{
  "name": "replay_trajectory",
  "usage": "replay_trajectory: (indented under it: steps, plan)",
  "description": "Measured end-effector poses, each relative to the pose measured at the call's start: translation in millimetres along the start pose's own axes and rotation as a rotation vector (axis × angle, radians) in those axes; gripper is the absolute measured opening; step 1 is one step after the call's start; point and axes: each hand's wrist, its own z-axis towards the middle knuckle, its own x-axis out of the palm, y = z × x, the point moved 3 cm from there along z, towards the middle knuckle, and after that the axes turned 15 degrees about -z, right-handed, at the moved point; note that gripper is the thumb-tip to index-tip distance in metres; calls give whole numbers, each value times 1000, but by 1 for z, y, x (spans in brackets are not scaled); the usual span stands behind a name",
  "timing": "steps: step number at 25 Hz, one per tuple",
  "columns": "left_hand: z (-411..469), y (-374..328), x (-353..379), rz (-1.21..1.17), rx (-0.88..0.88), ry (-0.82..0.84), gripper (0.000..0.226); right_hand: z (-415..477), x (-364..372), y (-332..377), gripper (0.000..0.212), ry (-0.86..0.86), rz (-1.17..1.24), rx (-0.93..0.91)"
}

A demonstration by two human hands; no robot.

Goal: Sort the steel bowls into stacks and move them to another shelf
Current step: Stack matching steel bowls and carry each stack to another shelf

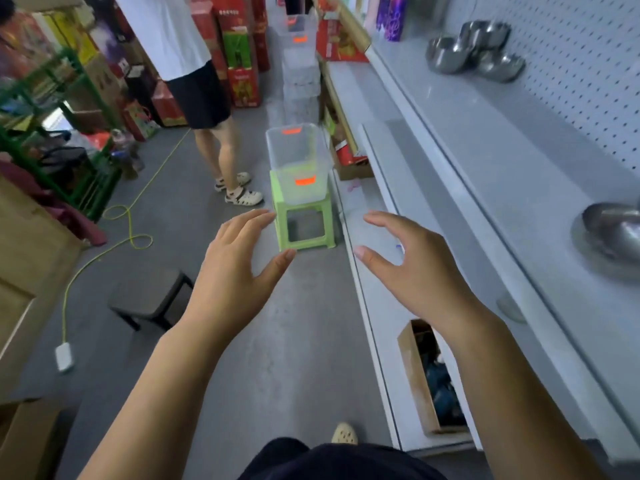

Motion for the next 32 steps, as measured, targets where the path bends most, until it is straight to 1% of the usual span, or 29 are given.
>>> replay_trajectory:
  steps: [2, 5, 9, 13, 17, 21, 24, 25, 27, 29, 32]
  plan:
    - [43, -1, 17, -37, 48, 9, 57, 34, -13, -15, 49, -64, -45, 12]
    - [101, -1, 46, -79, 123, 60, 54, 66, -31, -44, 50, -114, -79, 86]
    - [183, 0, 102, -167, 229, 179, 52, 93, -48, -85, 52, -194, -106, 250]
    - [259, -23, 172, -285, 391, 393, 54, 103, -71, -120, 52, -357, -188, 471]
    - [310, -61, 232, -401, 565, 619, 56, 89, -94, -128, 51, -560, -292, 736]
    - [318, -94, 283, -536, 694, 878, 57, 58, -99, -119, 58, -774, -388, 990]
    - [308, -110, 311, -591, 747, 1059, 59, 30, -88, -110, 74, -909, -416, 1194]
    - [305, -114, 320, -608, 736, 1106, 57, 22, -84, -110, 82, -938, -381, 1268]
    - [302, -123, 334, -690, 612, 1177, 49, 10, -75, -114, 98, -970, -299, 1374]
    - [303, -130, 347, -772, 463, 1214, 43, 1, -72, -122, 109, -993, -234, 1407]
    - [305, -129, 369, -781, 403, 1188, 40, -7, -76, -140, 123, -995, -133, 1419]
